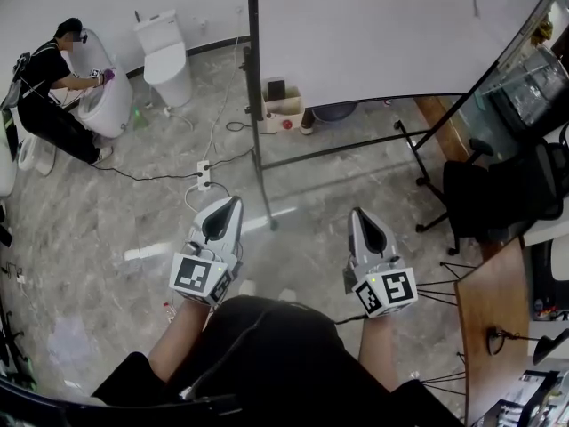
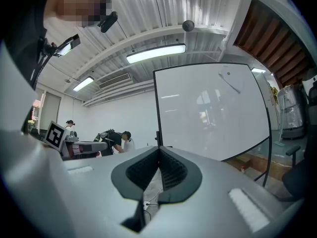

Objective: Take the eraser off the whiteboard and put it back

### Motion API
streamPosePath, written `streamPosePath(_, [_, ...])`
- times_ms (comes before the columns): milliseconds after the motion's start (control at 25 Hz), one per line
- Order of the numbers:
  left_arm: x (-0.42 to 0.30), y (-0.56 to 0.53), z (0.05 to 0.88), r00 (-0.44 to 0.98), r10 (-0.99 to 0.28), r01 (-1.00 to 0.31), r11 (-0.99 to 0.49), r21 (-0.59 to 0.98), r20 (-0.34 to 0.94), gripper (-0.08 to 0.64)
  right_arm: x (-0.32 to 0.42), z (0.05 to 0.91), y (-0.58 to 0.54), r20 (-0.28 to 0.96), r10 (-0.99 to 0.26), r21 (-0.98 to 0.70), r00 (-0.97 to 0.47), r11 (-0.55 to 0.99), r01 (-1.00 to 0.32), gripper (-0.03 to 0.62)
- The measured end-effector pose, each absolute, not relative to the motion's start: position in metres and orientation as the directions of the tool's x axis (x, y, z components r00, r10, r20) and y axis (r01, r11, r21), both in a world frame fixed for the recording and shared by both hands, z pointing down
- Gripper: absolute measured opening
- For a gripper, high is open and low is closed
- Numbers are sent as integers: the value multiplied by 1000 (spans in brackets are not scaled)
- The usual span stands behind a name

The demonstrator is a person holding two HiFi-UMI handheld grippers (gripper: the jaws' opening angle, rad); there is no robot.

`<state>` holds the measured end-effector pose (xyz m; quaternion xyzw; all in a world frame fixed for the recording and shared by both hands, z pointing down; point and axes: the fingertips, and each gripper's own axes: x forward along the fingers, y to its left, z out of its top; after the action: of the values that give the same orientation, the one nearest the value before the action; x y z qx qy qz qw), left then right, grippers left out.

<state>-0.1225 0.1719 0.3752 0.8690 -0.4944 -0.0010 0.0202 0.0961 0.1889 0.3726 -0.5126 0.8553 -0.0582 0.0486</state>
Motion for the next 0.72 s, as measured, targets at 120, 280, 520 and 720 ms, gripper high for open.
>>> streamPosePath(120, [-110,176,380,502,-864,-865,-501,44,31,6,104,376,190,-13,-874,-141,-485,482,-865,9])
streamPosePath(280, [-98,181,382,484,-874,-875,-482,42,43,6,117,377,192,-14,-864,-137,-503,500,-855,9])
streamPosePath(520, [-94,192,389,447,-891,-894,-445,44,77,6,123,380,195,-16,-847,-134,-531,528,-838,9])
streamPosePath(720, [-94,190,391,452,-890,-892,-449,48,56,6,127,385,192,-13,-847,-148,-532,528,-836,9])
